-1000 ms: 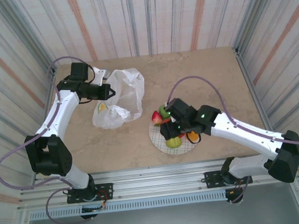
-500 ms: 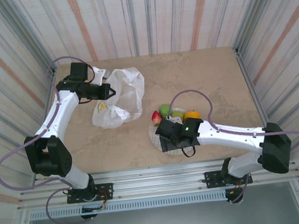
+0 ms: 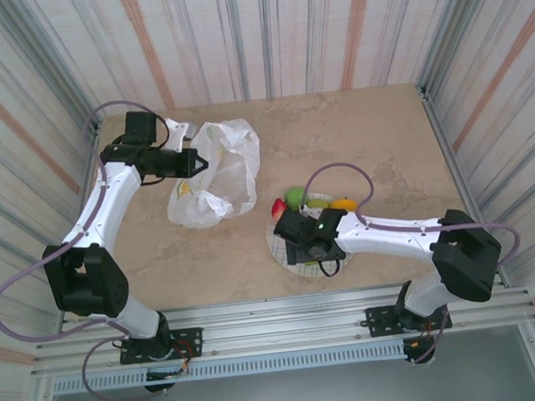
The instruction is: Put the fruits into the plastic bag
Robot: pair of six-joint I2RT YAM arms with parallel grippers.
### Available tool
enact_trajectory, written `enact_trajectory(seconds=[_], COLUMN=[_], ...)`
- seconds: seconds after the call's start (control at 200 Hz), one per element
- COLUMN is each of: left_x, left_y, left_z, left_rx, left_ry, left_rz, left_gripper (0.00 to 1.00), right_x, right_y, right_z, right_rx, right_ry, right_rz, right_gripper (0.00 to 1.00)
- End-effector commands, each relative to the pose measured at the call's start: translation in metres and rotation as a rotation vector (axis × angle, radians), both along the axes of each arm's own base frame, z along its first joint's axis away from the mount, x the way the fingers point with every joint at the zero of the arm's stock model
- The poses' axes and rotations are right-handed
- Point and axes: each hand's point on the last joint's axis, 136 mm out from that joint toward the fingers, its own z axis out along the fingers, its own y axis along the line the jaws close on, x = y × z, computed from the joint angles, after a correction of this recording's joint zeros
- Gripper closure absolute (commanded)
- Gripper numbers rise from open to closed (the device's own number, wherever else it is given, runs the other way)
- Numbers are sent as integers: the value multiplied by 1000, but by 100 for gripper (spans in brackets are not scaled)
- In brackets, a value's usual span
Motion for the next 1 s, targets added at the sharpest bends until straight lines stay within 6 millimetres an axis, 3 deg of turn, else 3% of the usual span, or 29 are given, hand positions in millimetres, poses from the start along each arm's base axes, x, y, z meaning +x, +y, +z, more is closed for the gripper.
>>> enact_trajectory(seconds=[0.0, 0.271, 0.491, 0.631, 0.777, 0.867, 0.992], left_x=[-6, -6, -6, -7, -7, -8, -9], left_y=[-1, -2, -2, -2, -3, -5, -8], left_z=[14, 15, 15, 16, 17, 18, 20], left_rx=[-29, -31, -32, -35, -42, -53, -72], left_ry=[-28, -31, -32, -33, -32, -30, -31], left_rz=[-6, -7, -7, -8, -11, -18, -30], left_gripper=[100, 100, 100, 100, 100, 100, 100], right_x=[5, 7, 5, 3, 3, 16, 47], right_y=[0, 0, 2, 9, 39, 55, 77], right_z=[-11, -25, -15, 12, 64, 98, 129], right_rx=[-14, -30, -5, 68, 262, 368, 463], right_ry=[0, 14, 3, -41, -134, -216, -325], right_rz=[4, 2, 23, 69, 199, 268, 346], right_gripper=[6, 16, 33, 41, 43, 43, 43])
